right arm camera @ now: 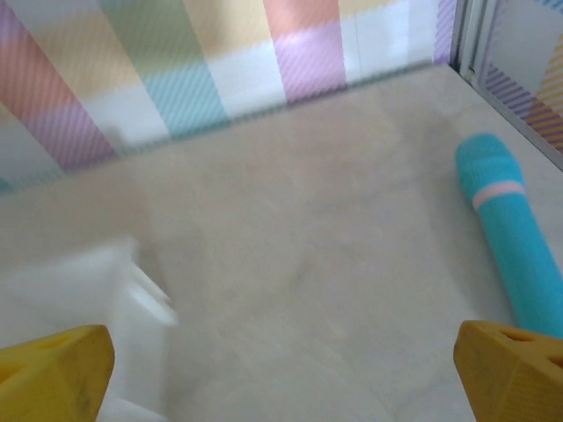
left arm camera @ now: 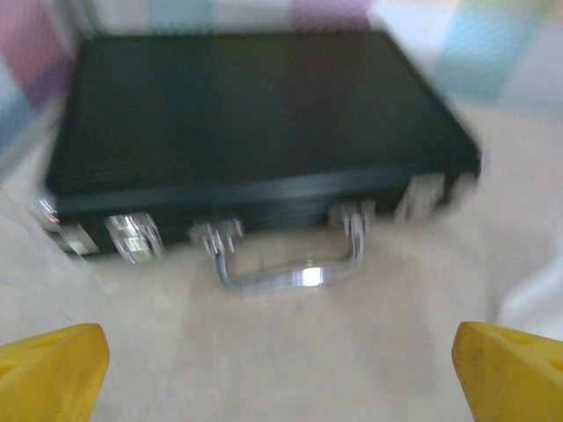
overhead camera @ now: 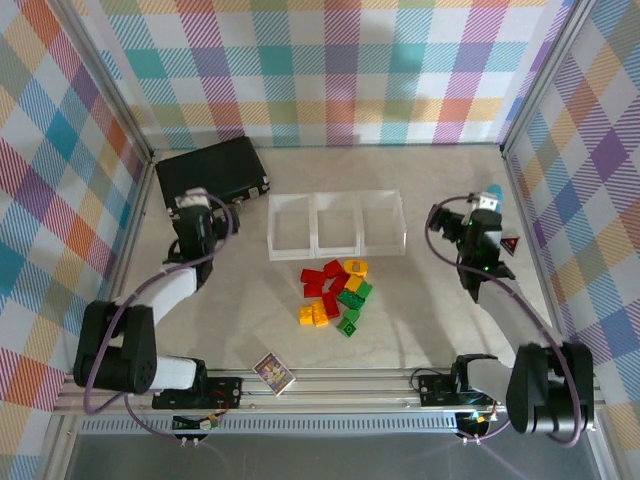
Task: Sort the legos into containers by color
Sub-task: Pick up the lego from the bottom-center of the table.
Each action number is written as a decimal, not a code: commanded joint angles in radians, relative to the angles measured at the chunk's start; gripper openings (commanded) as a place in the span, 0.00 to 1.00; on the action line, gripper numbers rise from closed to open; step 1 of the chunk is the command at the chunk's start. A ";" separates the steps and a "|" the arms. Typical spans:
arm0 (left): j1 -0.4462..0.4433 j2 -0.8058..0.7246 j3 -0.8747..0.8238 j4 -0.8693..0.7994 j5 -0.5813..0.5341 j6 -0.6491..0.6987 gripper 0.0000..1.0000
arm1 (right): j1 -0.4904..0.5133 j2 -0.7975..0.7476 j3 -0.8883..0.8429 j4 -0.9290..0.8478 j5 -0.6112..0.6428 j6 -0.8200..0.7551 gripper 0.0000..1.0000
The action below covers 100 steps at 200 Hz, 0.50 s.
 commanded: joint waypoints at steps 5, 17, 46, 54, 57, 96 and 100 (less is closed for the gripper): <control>-0.049 -0.079 0.171 -0.434 -0.288 -0.233 1.00 | 0.002 -0.065 0.112 -0.454 -0.153 0.272 0.99; -0.107 -0.129 0.168 -0.446 -0.298 -0.153 1.00 | 0.005 -0.069 0.143 -0.552 -0.275 0.344 0.99; -0.222 -0.323 0.092 -0.431 -0.159 -0.031 1.00 | 0.099 -0.036 0.193 -0.764 -0.461 0.436 0.99; -0.228 -0.369 0.091 -0.484 -0.135 -0.073 1.00 | 0.170 -0.023 0.211 -0.833 -0.422 0.446 0.99; -0.230 -0.384 0.089 -0.507 -0.127 -0.089 1.00 | 0.196 -0.017 0.219 -0.859 -0.401 0.452 0.99; -0.278 -0.561 0.034 -0.718 -0.071 -0.215 1.00 | 0.484 0.095 0.259 -0.977 -0.195 0.561 0.93; -0.286 -0.572 0.029 -0.729 -0.065 -0.224 1.00 | 0.498 0.108 0.261 -0.985 -0.174 0.571 0.91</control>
